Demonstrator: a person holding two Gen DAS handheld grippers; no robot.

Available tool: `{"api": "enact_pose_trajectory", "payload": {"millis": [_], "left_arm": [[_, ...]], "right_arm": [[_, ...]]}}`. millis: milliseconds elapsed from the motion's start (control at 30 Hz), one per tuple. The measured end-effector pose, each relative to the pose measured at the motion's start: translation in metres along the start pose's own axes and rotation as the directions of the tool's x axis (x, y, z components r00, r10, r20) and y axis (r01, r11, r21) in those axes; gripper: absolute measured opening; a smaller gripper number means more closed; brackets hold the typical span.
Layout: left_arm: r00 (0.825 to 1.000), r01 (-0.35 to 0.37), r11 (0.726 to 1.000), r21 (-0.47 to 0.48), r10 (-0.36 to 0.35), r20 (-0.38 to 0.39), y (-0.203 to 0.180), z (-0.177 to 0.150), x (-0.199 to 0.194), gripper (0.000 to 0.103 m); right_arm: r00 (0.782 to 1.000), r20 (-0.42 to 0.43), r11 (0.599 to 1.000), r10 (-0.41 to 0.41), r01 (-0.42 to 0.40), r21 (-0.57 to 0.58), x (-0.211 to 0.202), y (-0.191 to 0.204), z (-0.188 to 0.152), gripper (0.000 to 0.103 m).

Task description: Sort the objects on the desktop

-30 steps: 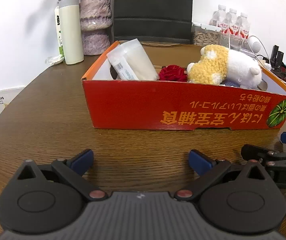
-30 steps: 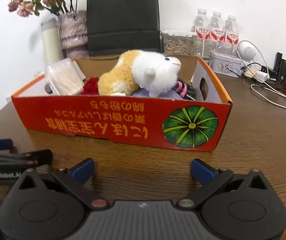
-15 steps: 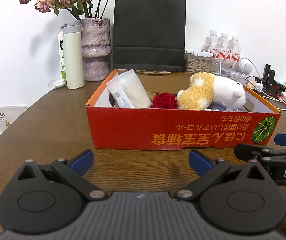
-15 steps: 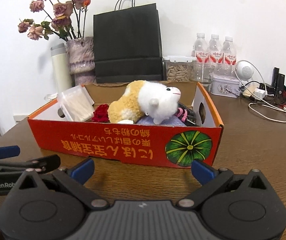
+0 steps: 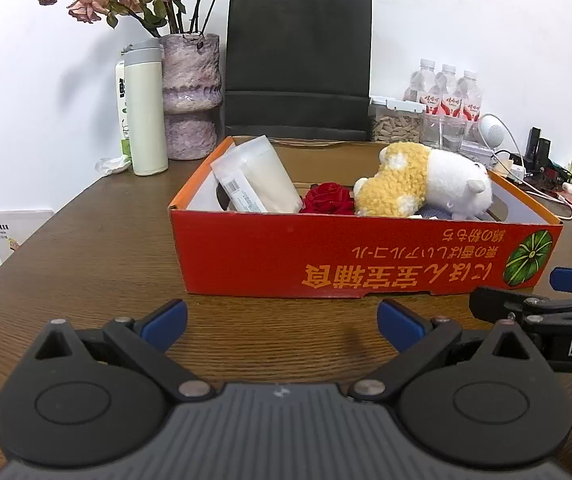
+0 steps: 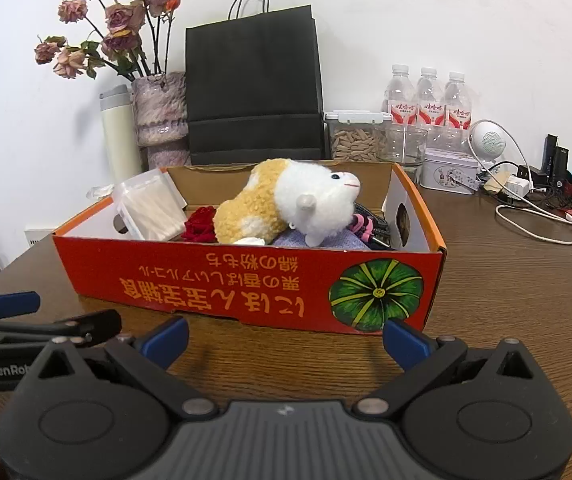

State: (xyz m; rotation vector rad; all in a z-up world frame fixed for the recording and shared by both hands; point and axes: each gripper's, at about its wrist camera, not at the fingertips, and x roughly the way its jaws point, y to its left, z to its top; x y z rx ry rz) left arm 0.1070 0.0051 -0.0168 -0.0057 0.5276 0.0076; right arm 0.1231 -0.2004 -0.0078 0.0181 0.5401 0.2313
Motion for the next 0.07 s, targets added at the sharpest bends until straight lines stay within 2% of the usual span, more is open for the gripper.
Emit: {"api": "enact_pose_trajectory", "payload": {"millis": [67], "left_arm": [[1.0,-0.008,1.0,-0.007,0.008,-0.007,0.0003,-0.0003,0.0001,0.103]], "right_arm": [[1.0,-0.003,1.0,-0.003,0.003,-0.009,0.0005,0.0009,-0.0006,0.103]]}}
